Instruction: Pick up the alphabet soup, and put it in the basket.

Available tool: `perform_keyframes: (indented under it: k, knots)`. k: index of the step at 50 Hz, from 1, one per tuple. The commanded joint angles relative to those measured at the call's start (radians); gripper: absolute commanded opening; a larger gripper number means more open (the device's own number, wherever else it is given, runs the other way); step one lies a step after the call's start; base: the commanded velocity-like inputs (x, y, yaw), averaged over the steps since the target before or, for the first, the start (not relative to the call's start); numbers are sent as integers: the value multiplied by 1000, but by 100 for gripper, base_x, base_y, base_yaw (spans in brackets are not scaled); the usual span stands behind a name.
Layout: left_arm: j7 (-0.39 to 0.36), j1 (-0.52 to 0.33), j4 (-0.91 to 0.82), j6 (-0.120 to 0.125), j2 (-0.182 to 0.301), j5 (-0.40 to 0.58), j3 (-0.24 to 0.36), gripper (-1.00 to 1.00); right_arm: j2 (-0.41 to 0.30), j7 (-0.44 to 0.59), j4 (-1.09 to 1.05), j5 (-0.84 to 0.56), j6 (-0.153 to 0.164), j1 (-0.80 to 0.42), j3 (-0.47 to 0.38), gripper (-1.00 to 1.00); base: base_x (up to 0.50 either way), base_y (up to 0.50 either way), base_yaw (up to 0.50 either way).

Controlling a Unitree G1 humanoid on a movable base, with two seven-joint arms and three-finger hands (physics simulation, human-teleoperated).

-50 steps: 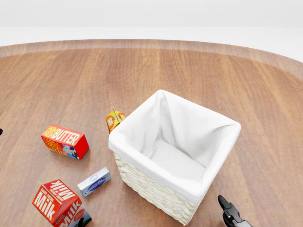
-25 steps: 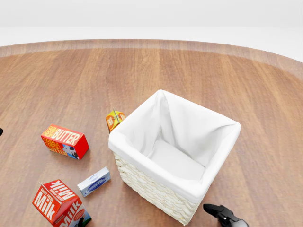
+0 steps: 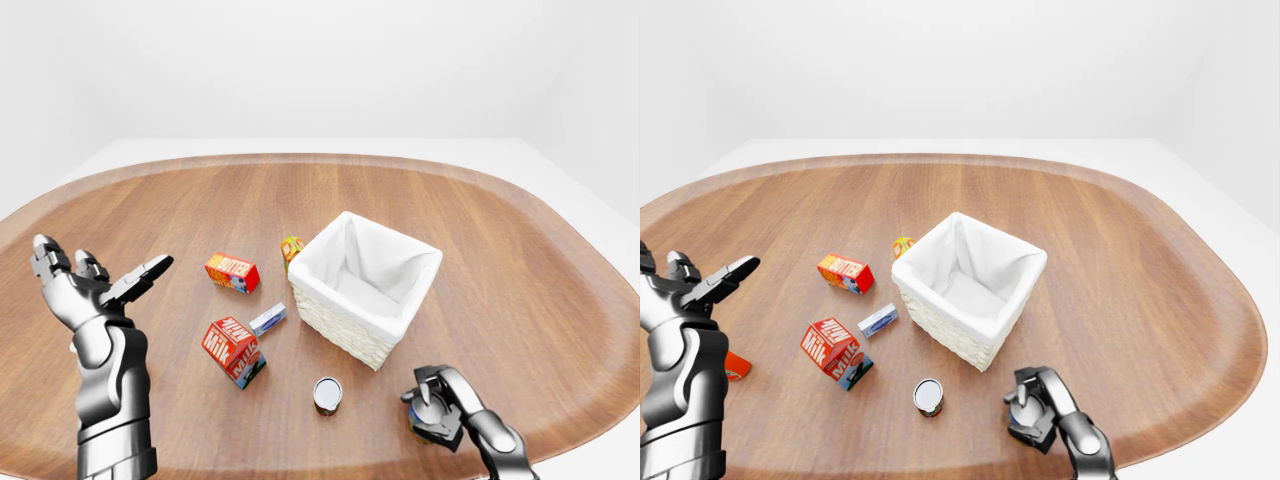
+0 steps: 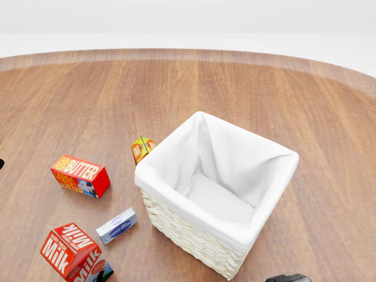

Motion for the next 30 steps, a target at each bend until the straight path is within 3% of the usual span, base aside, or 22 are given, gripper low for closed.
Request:
perform_keyframes:
  k: [1,10,14,30]
  knots:
    - [1,4,-11,6,-2,1,2,100,11,58,-149,39,16,65,-51,-100,0,0,0]
    - [-2,7,-15,9,-3,1,2,100,62,129,-362,21,81,145,-102,-100,0,0,0]
    - [-6,1,2,0,-2,4,0,100,83,159,-421,13,95,165,-129,-100,0,0,0]
    - [-3,0,5,-1,-3,6,-2,100,161,258,-618,-6,143,220,-222,-100,0,0,0]
